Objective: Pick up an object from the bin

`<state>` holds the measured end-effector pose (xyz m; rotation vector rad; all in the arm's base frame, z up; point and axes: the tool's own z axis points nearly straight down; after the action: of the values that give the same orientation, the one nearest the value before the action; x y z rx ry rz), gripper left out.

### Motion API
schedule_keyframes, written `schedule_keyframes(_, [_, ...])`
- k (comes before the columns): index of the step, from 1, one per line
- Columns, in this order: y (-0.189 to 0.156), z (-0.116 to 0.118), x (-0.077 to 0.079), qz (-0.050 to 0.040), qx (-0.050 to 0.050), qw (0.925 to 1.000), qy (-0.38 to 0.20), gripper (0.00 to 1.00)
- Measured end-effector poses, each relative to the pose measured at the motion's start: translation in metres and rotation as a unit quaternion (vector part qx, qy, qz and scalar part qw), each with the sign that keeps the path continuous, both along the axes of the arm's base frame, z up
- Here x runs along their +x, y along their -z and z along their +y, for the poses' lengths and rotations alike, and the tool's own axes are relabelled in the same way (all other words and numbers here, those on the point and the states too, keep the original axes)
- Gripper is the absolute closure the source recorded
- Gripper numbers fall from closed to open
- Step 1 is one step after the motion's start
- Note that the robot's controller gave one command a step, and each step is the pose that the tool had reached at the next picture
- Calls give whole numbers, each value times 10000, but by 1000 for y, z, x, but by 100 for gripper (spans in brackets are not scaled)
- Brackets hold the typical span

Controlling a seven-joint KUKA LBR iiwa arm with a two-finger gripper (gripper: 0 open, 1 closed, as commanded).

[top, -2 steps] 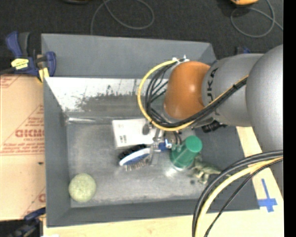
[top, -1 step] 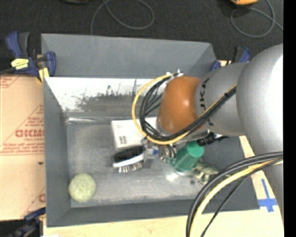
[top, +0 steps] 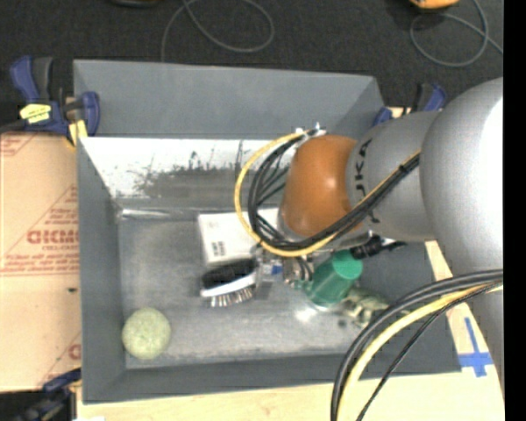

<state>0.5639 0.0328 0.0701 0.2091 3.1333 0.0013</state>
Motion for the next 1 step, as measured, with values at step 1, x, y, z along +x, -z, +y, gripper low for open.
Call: schedule_keyframes(1, [-5, 0, -2, 28, -1, 10000, 1, 100])
